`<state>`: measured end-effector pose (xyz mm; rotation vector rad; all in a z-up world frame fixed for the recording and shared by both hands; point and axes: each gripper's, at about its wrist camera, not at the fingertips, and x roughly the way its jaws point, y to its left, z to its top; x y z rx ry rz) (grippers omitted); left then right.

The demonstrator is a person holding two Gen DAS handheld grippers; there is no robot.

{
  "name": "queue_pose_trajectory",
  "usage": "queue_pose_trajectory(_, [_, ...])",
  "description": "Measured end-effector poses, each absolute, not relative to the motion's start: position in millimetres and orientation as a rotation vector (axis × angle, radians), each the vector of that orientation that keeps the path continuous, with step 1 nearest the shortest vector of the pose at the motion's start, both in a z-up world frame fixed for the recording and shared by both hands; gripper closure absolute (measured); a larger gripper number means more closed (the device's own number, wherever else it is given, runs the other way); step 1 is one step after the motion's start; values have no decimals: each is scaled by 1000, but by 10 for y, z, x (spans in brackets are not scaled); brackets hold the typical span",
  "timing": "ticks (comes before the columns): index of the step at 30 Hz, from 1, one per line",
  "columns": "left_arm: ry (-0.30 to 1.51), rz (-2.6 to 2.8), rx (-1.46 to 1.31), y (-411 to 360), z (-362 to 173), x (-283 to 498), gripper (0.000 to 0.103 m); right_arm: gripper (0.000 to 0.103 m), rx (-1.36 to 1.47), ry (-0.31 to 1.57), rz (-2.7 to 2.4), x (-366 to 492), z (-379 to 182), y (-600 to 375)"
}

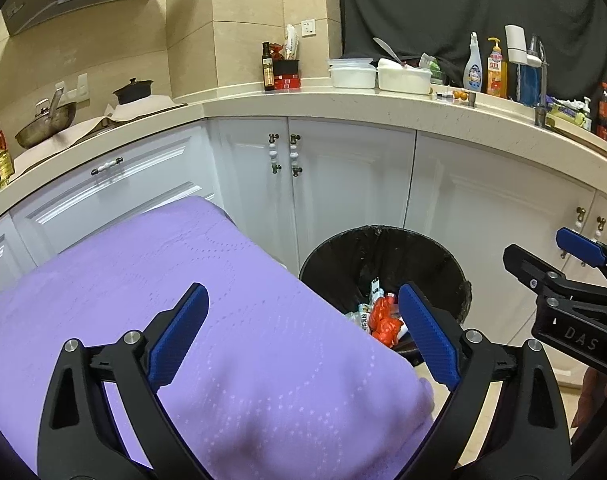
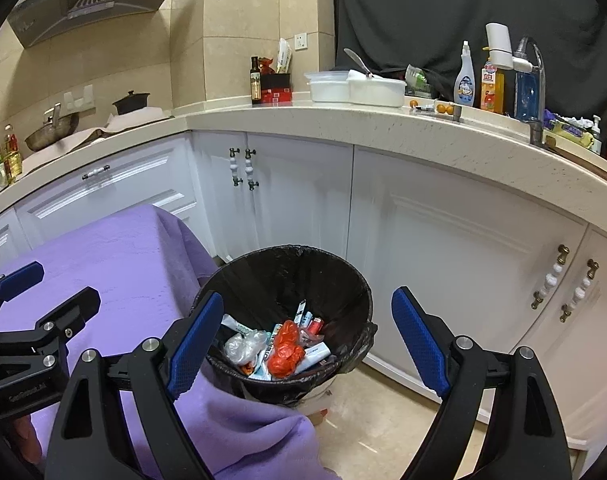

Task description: Collect trash

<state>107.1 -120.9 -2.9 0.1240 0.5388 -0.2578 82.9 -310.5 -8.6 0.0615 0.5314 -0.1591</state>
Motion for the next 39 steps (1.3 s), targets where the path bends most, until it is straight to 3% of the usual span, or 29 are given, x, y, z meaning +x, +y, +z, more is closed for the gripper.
queue_pose_trajectory(39, [508,-238,74,-1016,102,933,8,19,62,482,-174,623,43,-3095])
